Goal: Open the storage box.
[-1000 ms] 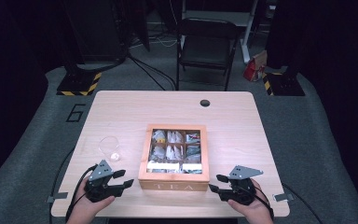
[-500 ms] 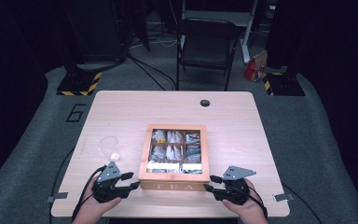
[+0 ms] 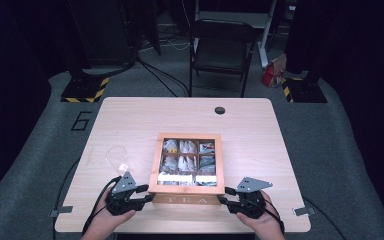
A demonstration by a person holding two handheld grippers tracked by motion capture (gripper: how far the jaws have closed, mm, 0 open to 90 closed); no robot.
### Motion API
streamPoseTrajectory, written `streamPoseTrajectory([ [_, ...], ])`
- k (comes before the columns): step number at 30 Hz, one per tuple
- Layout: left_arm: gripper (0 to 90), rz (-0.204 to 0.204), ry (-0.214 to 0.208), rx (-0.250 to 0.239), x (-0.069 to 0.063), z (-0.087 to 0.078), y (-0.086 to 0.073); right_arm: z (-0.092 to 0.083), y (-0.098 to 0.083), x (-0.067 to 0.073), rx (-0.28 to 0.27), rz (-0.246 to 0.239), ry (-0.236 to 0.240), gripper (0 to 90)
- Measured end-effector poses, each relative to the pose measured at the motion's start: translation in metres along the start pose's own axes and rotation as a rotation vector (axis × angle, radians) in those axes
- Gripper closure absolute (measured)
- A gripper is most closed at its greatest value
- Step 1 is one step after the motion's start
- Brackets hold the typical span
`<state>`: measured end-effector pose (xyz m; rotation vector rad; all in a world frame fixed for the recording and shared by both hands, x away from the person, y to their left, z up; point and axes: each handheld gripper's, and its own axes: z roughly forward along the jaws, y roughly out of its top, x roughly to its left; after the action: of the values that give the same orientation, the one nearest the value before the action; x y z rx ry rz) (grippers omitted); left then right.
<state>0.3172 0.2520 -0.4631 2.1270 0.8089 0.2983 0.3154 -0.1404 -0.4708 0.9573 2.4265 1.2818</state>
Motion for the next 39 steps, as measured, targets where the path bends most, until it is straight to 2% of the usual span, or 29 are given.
streamPoseTrajectory([
  [4,57.4,0.013,0.002,0.003,0.0,-0.001,0.001,-0.001,0.001,0.0,0.009,0.001,0.004,58.5],
  [6,57.1,-0.002,0.003,-0.01,0.0,-0.003,0.002,-0.001,0.002,0.0,0.014,0.003,0.003,58.1],
  [8,56.4,-0.025,0.0,-0.032,-0.001,-0.005,0.004,-0.001,0.003,0.001,0.02,0.018,0.003,58.0],
  [10,55.9,-0.028,0.005,-0.061,-0.001,-0.008,0.006,-0.002,0.004,0.0,0.015,0.01,0.002,57.9],
  [11,59.9,-0.04,-0.007,-0.085,0.0,-0.01,0.007,-0.002,0.005,0.0,0.015,0.015,0.003,57.6],
  [13,60.9,-0.053,-0.018,-0.101,0.0,-0.011,0.01,-0.002,0.005,0.0,0.024,0.03,0.008,57.3],
  [16,60.0,-0.033,-0.004,-0.087,0.001,-0.011,0.011,-0.002,0.005,-0.001,0.018,0.043,0.019,57.3],
  [19,57.5,-0.039,0.0,-0.072,0.002,-0.011,0.008,-0.004,0.006,-0.002,0.014,0.04,0.021,57.4],
  [22,56.6,-0.045,0.002,-0.077,0.001,-0.012,0.007,-0.004,0.007,-0.002,0.015,0.043,0.02,57.5],
  [23,56.5,-0.035,0.007,-0.077,0.001,-0.014,0.005,-0.005,0.008,-0.002,0.013,0.039,0.022,57.6],
  [26,56.0,-0.041,0.002,-0.073,0.001,-0.015,0.004,-0.006,0.008,-0.002,0.013,0.043,0.024,57.6],
  [27,56.0,-0.031,-0.002,-0.057,0.001,-0.016,0.003,-0.006,0.009,-0.002,0.004,0.035,0.023,57.6],
  [33,56.1,-0.025,0.007,-0.036,0.001,-0.009,0.003,-0.01,0.012,-0.002,-0.015,0.036,0.019,59.0],
  [35,56.1,-0.021,0.02,-0.042,0.001,-0.005,0.005,-0.01,0.012,-0.001,-0.018,0.025,0.008,60.7],
  [39,56.6,-0.021,0.02,-0.042,0.0,-0.002,0.009,-0.011,0.013,-0.001,-0.02,0.028,0.011,61.0],
])
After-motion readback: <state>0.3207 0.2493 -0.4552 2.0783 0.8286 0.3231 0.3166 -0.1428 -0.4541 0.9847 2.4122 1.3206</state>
